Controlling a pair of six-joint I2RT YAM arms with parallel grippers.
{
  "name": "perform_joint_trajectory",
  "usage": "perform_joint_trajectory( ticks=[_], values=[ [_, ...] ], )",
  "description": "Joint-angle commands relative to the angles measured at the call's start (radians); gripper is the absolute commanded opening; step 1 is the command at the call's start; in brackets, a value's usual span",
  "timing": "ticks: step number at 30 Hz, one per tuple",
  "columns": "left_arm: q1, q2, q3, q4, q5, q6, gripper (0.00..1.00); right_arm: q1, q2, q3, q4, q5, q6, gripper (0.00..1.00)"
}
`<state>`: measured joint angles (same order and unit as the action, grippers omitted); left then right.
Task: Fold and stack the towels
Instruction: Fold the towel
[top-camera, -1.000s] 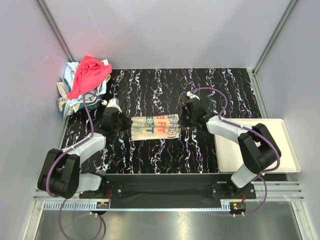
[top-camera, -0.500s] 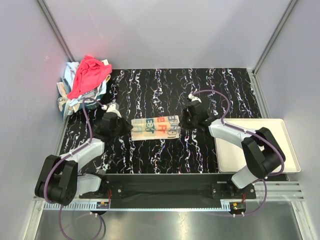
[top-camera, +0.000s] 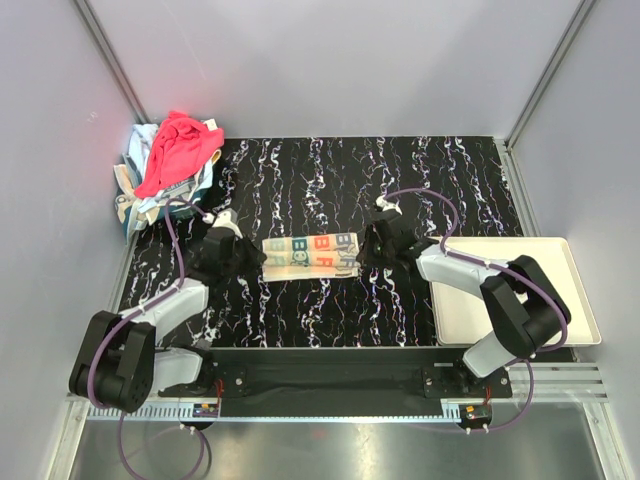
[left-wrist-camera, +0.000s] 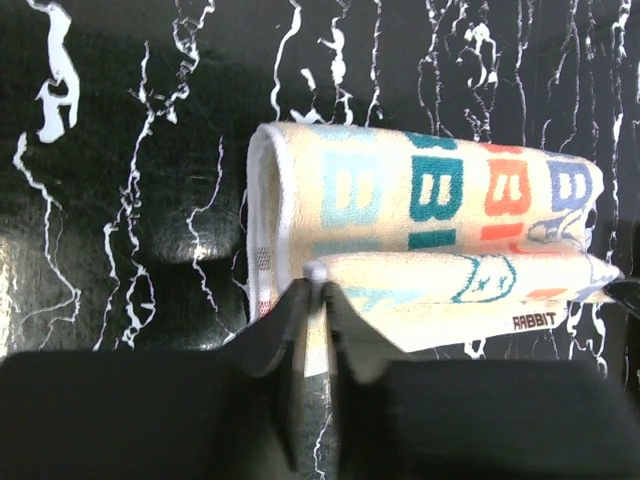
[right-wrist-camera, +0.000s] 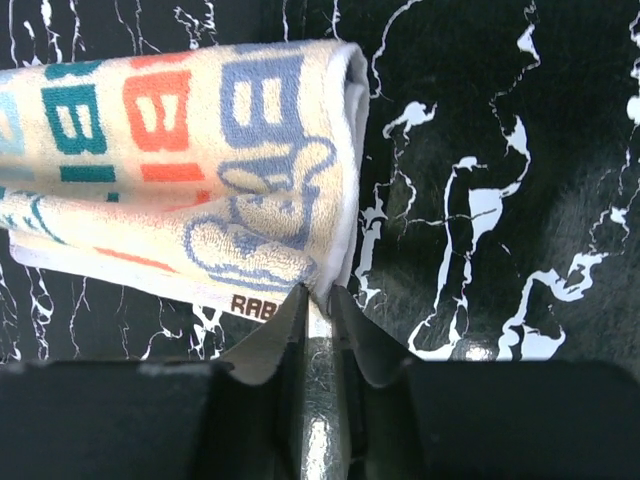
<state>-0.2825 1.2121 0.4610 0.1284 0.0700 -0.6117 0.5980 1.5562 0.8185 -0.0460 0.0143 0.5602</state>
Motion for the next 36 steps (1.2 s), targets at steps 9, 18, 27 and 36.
perform_joint_trajectory(
  ticks=[9,18,27,36],
  values=[
    [0.002,-0.201,0.022,-0.094,-0.035,-0.011,0.40,0.008,-0.113,0.059,-0.129,0.076,0.001,0.40],
    [-0.118,-0.082,0.145,-0.125,-0.067,-0.028,0.41,0.029,-0.045,0.146,-0.150,0.052,0.015,0.38],
    [-0.190,0.059,0.104,-0.154,-0.190,-0.086,0.38,0.080,0.048,0.055,-0.065,0.023,0.061,0.35],
    [-0.190,0.148,0.085,-0.151,-0.202,-0.095,0.37,0.080,-0.034,-0.002,-0.116,0.088,0.053,0.42]
  ],
)
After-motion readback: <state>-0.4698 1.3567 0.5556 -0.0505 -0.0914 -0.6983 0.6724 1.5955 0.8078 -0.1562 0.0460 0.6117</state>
